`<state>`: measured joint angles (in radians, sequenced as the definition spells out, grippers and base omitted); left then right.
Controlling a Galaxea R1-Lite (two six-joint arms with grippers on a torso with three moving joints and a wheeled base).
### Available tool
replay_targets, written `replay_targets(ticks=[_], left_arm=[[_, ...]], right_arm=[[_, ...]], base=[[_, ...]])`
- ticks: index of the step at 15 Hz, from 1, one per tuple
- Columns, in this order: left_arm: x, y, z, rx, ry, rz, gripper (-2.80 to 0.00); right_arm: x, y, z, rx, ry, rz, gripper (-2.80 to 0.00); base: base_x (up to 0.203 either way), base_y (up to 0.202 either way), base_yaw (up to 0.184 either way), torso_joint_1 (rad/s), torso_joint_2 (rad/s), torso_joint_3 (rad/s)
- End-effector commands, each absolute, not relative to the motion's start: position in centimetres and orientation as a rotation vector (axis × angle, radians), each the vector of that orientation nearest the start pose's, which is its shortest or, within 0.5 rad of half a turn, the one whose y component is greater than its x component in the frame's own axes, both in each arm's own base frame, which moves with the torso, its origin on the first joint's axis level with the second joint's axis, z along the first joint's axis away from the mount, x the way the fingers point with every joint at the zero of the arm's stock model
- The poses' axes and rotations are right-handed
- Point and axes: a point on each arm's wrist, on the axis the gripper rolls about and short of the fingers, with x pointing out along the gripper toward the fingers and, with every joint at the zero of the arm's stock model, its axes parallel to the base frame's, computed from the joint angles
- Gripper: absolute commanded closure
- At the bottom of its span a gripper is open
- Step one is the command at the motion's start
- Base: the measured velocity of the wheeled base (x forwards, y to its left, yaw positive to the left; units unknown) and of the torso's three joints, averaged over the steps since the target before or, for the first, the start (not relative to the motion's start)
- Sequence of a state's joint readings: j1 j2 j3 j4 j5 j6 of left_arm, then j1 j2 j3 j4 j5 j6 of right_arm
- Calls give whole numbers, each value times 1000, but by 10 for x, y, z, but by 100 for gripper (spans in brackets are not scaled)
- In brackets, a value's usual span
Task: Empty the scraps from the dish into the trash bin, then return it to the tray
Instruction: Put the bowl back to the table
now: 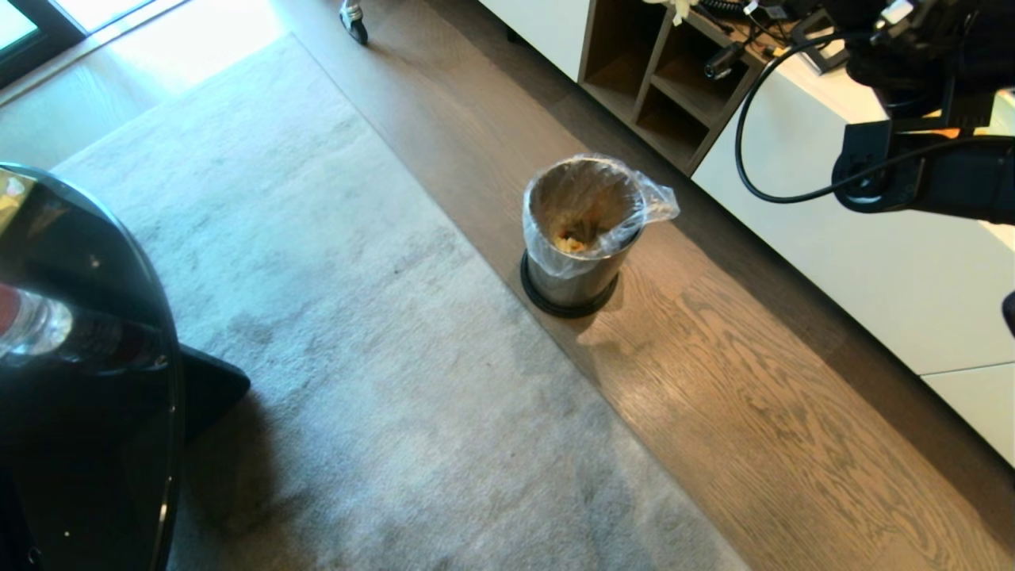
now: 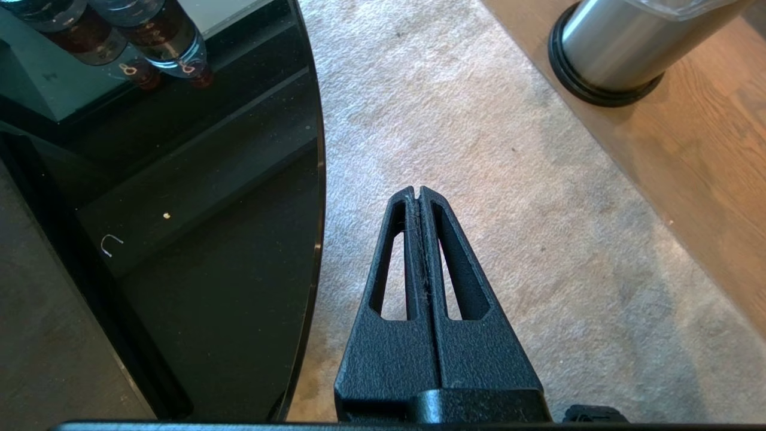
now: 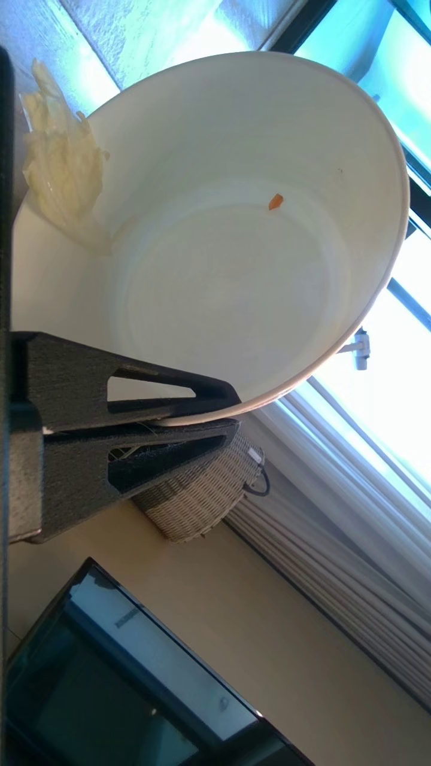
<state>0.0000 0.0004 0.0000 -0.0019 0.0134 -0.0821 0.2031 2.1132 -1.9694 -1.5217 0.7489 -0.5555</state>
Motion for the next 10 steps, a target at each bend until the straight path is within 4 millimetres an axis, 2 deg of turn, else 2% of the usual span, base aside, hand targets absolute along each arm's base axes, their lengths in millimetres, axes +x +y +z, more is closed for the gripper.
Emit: replay_targets(ticks=[1, 3, 6, 8, 10], left_arm=[[-23, 0, 76, -83, -3, 14, 0], [-23, 0, 76, -83, -2, 14, 0], [-23, 0, 76, -83, -2, 14, 0], [-23, 0, 76, -83, -4, 14, 0], [-23, 0, 76, -83, -4, 14, 0]], right_arm=[[349, 91, 395, -823, -1609, 386, 0], [354, 89, 395, -758, -1528, 352, 0], [355, 74, 396, -676, -1228, 373, 0], [342, 54, 380, -642, -999, 404, 0], [317, 28, 353, -584, -776, 412, 0]], base=[[0, 0, 0, 0, 0, 0], [0, 0, 0, 0, 0, 0], [0, 0, 0, 0, 0, 0], [0, 0, 0, 0, 0, 0], [0, 0, 0, 0, 0, 0]])
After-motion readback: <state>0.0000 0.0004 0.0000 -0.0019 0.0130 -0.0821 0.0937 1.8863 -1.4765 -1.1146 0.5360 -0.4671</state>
